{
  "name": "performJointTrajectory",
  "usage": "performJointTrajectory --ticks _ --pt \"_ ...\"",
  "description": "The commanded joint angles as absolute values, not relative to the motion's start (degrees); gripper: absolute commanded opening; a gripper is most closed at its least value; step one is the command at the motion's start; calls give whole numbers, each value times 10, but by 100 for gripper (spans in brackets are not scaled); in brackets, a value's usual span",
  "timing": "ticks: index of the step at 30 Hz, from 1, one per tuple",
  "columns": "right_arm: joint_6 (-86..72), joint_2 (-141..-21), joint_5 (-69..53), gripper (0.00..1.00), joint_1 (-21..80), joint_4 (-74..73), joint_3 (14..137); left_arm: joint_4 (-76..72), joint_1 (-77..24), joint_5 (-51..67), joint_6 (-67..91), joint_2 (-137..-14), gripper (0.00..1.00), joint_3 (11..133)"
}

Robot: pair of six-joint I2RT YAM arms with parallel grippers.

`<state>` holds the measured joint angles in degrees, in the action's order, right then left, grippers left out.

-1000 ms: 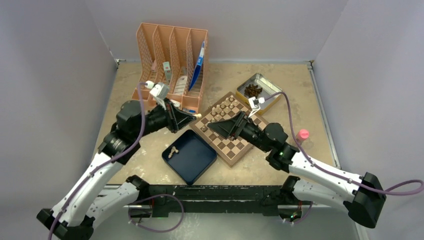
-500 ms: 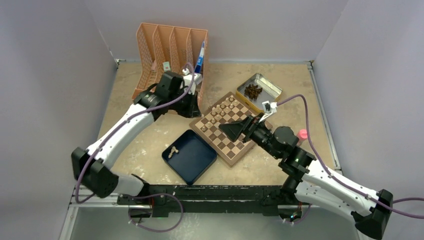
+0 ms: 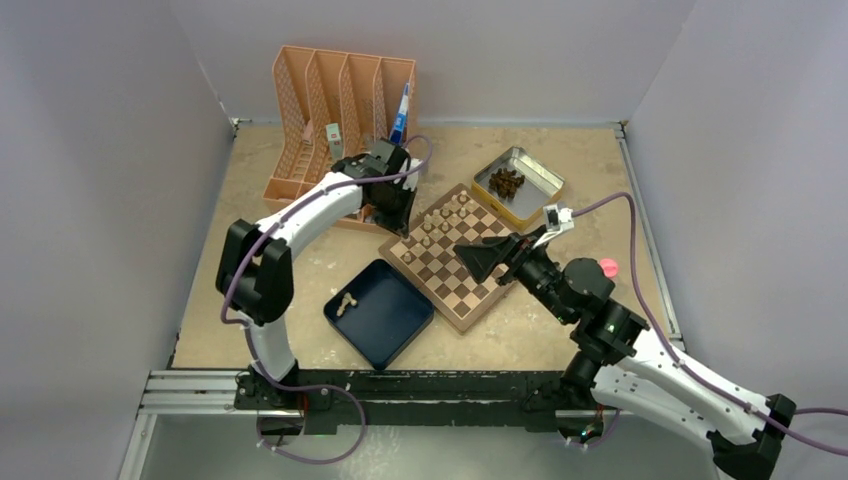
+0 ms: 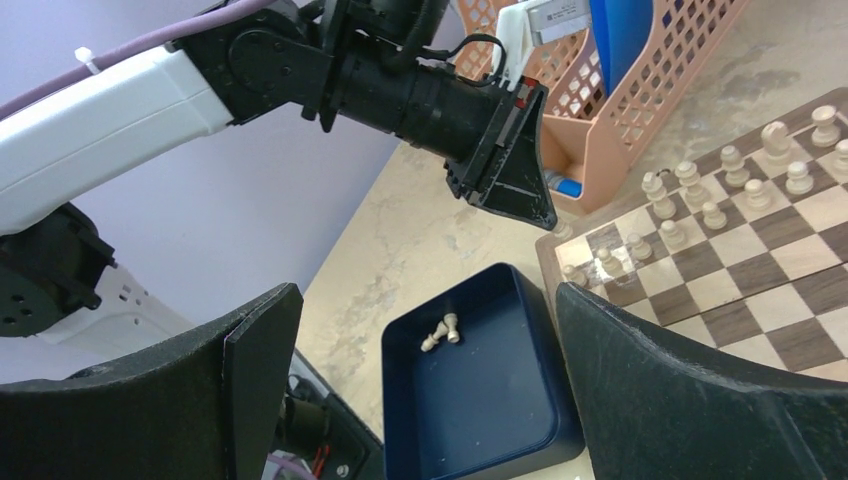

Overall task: Set up the chess pieces on the board
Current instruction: Place the chess piece on the chessboard.

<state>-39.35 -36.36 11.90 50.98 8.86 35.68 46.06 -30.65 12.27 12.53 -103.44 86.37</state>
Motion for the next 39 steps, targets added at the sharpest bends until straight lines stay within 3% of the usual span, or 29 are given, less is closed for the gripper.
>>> performJointTrajectory --ticks 1,39 --pt "-359 -351 155 99 509 99 382 483 -304 101 105 -1073 2 933" --pt "-348 -334 177 99 509 85 390 520 -325 61 112 -1198 15 1003"
